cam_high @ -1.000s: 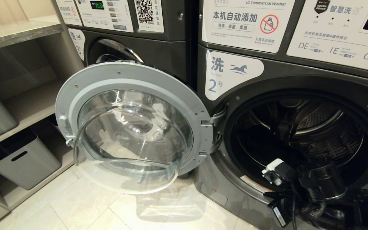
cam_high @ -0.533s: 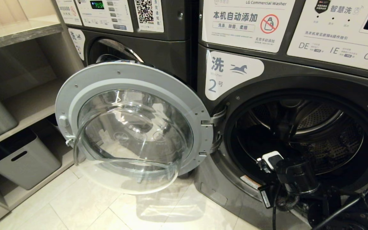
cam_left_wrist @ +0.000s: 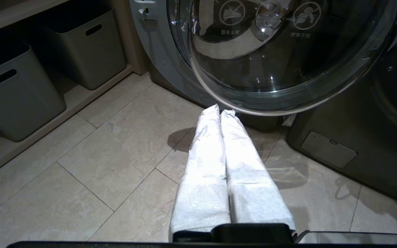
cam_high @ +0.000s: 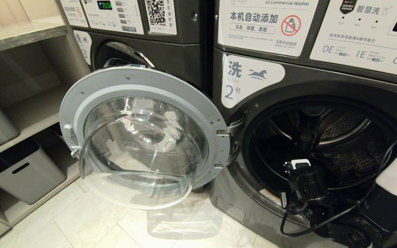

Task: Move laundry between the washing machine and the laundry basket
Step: Pick a cloth and place it into the basket

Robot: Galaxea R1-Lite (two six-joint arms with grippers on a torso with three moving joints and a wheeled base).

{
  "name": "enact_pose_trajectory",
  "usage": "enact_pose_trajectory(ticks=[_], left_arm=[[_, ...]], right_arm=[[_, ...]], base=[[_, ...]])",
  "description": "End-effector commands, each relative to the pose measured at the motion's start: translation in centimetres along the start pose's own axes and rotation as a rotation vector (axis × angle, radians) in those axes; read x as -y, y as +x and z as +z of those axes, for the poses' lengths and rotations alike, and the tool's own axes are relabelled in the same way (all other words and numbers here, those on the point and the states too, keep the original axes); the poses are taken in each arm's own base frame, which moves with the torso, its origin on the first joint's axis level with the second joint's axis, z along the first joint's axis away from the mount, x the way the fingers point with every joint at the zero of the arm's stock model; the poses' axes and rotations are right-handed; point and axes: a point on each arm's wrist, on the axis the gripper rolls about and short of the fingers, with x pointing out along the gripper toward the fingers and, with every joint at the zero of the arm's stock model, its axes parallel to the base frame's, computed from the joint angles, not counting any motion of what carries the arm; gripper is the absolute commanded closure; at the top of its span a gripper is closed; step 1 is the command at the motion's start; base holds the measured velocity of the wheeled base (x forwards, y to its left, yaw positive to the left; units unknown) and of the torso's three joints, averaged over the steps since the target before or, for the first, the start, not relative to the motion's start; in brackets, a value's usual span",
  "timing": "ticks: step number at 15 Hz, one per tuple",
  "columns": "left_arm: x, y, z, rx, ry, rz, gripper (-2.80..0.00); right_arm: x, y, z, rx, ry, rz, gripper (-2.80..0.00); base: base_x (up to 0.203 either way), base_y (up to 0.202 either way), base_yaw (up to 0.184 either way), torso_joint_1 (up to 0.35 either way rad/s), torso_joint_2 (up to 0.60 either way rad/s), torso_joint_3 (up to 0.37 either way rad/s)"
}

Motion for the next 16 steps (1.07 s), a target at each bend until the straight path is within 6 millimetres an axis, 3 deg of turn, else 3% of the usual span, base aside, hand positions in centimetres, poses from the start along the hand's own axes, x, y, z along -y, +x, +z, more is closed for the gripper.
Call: enact_pose_trajectory(ticks=[1, 5, 11, 12, 13, 16], left_arm=[[0.0, 0.0, 0.0, 0.0, -0.001, 0.0, 0.0], [0.0, 0.0, 0.0, 0.0, -0.001, 0.0, 0.0], [0.0, 0.0, 0.0, 0.001, -0.001, 0.0, 0.0], [0.0, 0.0, 0.0, 0.0, -0.001, 0.0, 0.0], [0.0, 0.0, 0.0, 0.001, -0.001, 0.0, 0.0], [0.0, 0.0, 0.0, 0.0, -0.001, 0.0, 0.0]], right_arm=[[-0.3, 1.1, -0.9, -0.014, 0.014, -0.016, 0.0], [-0.6, 3.4, -1.0, 0.057, 0.093, -0.029, 0.0], [2.6, 8.2, 1.2, 0.111, 0.199, -0.161, 0.0], [2.8, 8.7, 1.1, 0.108, 0.192, -0.173, -2.63], [2.7, 9.2, 1.2, 0.114, 0.191, -0.176, -2.8], [2.0, 11.1, 1.4, 0.131, 0.201, -0.178, -2.8]], base=[[0.0, 0.0, 0.0, 0.0, 0.0, 0.0], [0.0, 0.0, 0.0, 0.0, 0.0, 0.0], [0.0, 0.0, 0.0, 0.0, 0.0, 0.0], [0.0, 0.0, 0.0, 0.0, 0.0, 0.0], [0.0, 0.0, 0.0, 0.0, 0.0, 0.0], [0.0, 0.0, 0.0, 0.0, 0.0, 0.0]])
